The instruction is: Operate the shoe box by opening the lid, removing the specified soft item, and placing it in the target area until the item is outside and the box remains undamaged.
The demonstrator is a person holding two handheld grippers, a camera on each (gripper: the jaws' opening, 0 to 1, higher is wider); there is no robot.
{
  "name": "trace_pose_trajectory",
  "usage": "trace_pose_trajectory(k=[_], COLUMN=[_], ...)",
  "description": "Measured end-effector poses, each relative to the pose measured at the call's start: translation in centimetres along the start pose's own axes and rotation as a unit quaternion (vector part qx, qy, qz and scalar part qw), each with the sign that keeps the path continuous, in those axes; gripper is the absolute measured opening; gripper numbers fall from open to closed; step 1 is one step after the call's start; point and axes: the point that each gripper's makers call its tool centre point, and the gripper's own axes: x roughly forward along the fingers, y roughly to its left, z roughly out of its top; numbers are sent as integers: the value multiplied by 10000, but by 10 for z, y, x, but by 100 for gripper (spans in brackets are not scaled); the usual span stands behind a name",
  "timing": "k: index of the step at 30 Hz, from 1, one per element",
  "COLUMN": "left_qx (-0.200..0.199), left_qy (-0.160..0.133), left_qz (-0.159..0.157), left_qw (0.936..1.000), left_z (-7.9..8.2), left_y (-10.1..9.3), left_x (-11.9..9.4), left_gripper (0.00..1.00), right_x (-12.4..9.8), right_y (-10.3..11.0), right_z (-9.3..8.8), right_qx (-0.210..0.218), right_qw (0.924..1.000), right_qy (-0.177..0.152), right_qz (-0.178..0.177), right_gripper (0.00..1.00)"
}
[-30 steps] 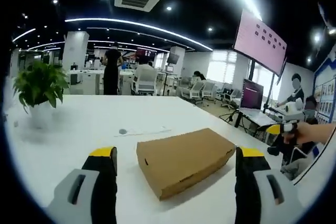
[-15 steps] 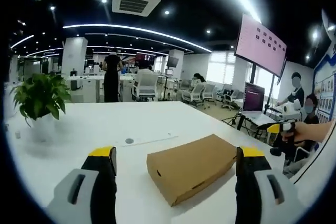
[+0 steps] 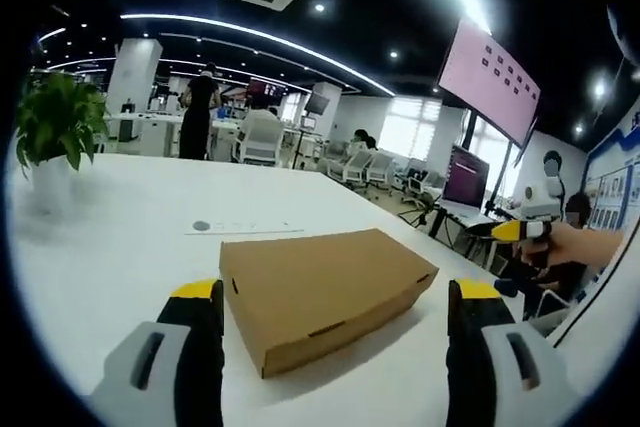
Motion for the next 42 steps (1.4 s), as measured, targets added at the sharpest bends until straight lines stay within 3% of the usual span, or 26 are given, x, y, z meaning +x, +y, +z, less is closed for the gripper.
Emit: trace_pose_trajectory(k=[7, 11, 18, 23, 26, 31, 35, 42], left_qx=[-105, -95, -148, -88, -47, -218, -75, -210], left_qy=[296, 400, 598, 548, 484, 488, 761, 731], left_qz=[-63, 7, 375, 501, 440, 331, 213, 166], left_qw=[9995, 9992, 9974, 9972, 9978, 9980, 9968, 9970], left_z=[-24, -24, -25, -22, -23, -27, -41, -48], left_y=[-2, -5, 0, -1, 3, 7, 14, 21], left_x=[-1, -4, -3, 0, 6, 11, 15, 16], left_gripper=[90, 89, 89, 89, 89, 90, 90, 91], right_x=[8, 13, 25, 31, 39, 45, 44, 43], right_y=[2, 7, 5, 8, 1, -6, -7, -7], right_z=[-24, -32, -30, -28, -29, -27, -34, -44], right_qx=[104, 190, 140, 58, -23, 207, 213, 255], right_qw=[9997, 9992, 9985, 9971, 9976, 9986, 9988, 9982], right_qy=[218, 332, 347, 375, 384, 289, 348, 489], right_qz=[15, 105, 392, 654, 580, 384, 279, 227], right_gripper=[69, 69, 68, 67, 67, 67, 67, 68])
